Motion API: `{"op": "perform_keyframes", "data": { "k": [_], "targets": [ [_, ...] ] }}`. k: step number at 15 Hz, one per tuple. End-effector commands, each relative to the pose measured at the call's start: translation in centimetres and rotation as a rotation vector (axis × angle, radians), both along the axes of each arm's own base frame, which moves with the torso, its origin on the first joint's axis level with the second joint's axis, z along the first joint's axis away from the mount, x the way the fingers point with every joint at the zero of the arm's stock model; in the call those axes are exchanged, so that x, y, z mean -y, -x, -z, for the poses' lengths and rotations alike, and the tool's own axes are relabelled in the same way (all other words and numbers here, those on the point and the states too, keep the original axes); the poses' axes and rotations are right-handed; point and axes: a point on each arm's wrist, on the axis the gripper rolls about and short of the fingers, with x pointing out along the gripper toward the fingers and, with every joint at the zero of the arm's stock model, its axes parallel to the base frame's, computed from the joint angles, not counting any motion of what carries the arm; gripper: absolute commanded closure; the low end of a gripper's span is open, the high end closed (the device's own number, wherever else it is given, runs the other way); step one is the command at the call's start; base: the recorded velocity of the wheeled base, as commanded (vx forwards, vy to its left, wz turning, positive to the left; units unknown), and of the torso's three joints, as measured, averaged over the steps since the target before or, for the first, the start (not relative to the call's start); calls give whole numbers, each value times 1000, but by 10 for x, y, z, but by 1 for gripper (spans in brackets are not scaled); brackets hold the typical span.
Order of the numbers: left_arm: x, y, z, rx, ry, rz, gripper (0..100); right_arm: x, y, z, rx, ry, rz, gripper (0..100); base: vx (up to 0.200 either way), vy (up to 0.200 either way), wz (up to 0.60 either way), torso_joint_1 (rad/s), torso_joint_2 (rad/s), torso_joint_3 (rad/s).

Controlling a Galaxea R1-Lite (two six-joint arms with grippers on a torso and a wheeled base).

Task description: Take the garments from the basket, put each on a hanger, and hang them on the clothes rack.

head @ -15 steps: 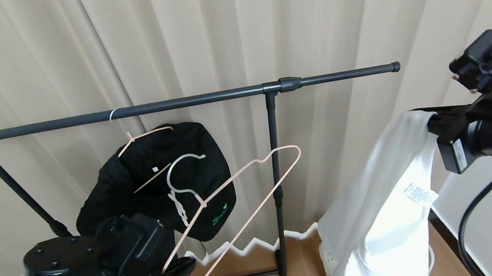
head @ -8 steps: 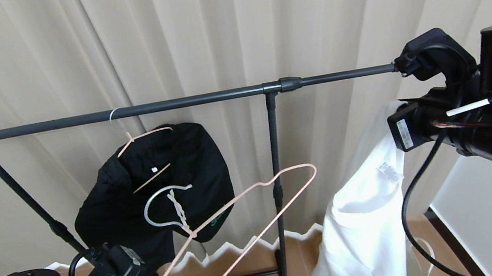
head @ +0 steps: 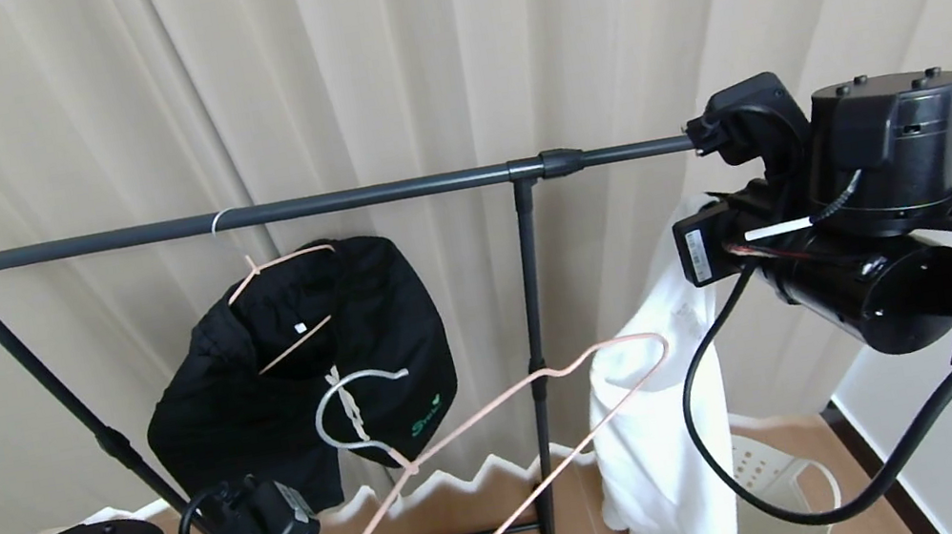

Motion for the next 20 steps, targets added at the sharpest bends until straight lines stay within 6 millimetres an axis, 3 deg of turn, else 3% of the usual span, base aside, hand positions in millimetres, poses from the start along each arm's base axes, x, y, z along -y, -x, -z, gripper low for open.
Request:
{"op": "perform_keyframes", "data": {
  "k": [1, 10, 20],
  "targets": [
    [7, -1, 5, -43, 19, 4, 100, -8, -3, 9, -15, 9, -13, 100, 0, 0, 0, 0, 0, 0],
    [15, -1, 3, -65, 90, 0, 100, -26, -4, 12, 36, -37, 6, 100, 0, 0, 0, 0, 0, 0],
    [19, -3, -1, -44, 129, -5, 100, -49, 8, 21, 38, -18, 26, 100, 0, 0, 0, 0, 0, 0]
  ]
}}
